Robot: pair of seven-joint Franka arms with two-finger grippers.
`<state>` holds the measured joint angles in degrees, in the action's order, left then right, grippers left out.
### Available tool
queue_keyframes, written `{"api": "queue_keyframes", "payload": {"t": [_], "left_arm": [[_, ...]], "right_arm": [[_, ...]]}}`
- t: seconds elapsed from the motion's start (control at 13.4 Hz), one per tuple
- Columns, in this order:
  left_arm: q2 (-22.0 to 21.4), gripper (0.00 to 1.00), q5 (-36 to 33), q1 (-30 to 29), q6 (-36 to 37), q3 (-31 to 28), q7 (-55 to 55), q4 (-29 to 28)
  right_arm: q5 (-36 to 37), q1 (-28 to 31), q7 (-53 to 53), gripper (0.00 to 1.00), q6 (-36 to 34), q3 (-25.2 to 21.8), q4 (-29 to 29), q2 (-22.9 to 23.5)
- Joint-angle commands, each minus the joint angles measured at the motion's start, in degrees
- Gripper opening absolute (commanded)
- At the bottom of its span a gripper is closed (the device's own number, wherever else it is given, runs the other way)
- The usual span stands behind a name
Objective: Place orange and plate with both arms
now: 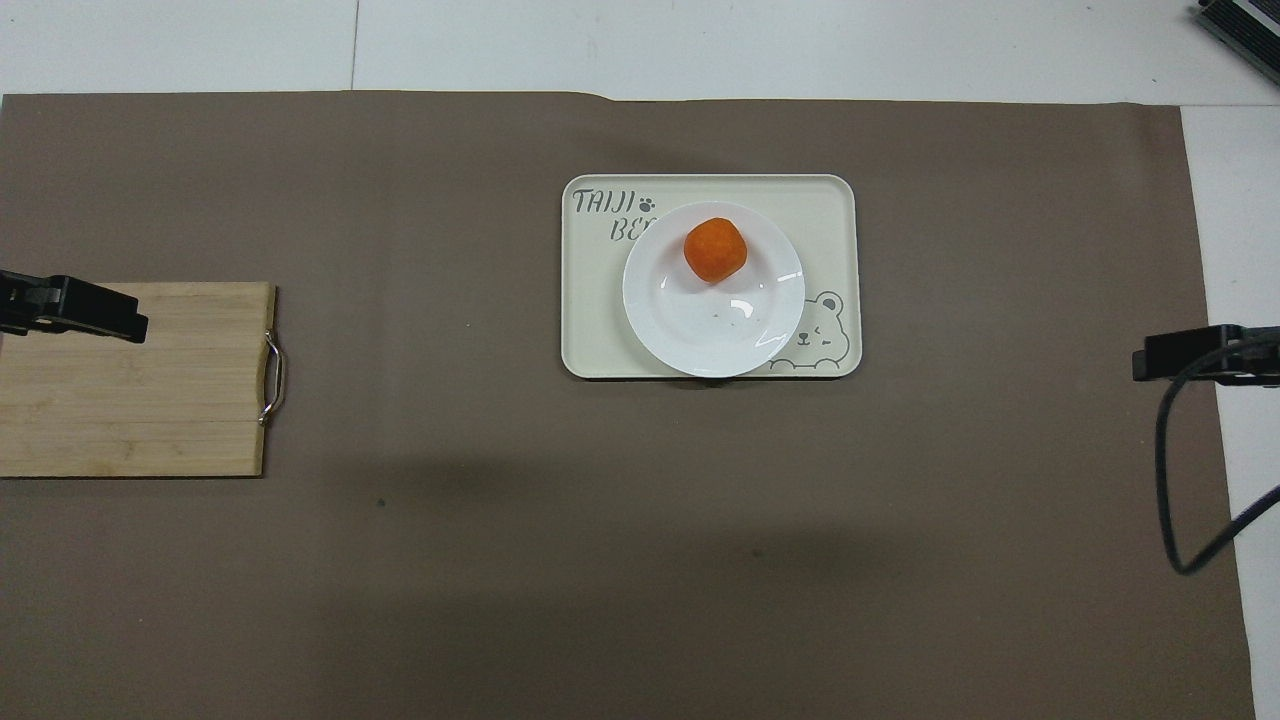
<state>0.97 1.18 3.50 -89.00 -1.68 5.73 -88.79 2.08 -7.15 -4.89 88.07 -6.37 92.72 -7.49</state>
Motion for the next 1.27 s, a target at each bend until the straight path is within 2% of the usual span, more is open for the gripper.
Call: {"api": "queue_keyframes", "payload": {"t": [0.0,1.2], "left_arm": [[-1.1,1.0,-0.5,-0.6,0.2,0.5,0.2,-1.3],[-1.1,1.0,-0.6,0.0,0.0,0.5,0.2,-1.1]], "right_arm": [[0.3,0.2,0.9,1.0,-1.0,0.1,-0.7,0.4],[0.3,0.0,1.6,1.0,-2.5,0.1,-0.1,-0.2]]}}
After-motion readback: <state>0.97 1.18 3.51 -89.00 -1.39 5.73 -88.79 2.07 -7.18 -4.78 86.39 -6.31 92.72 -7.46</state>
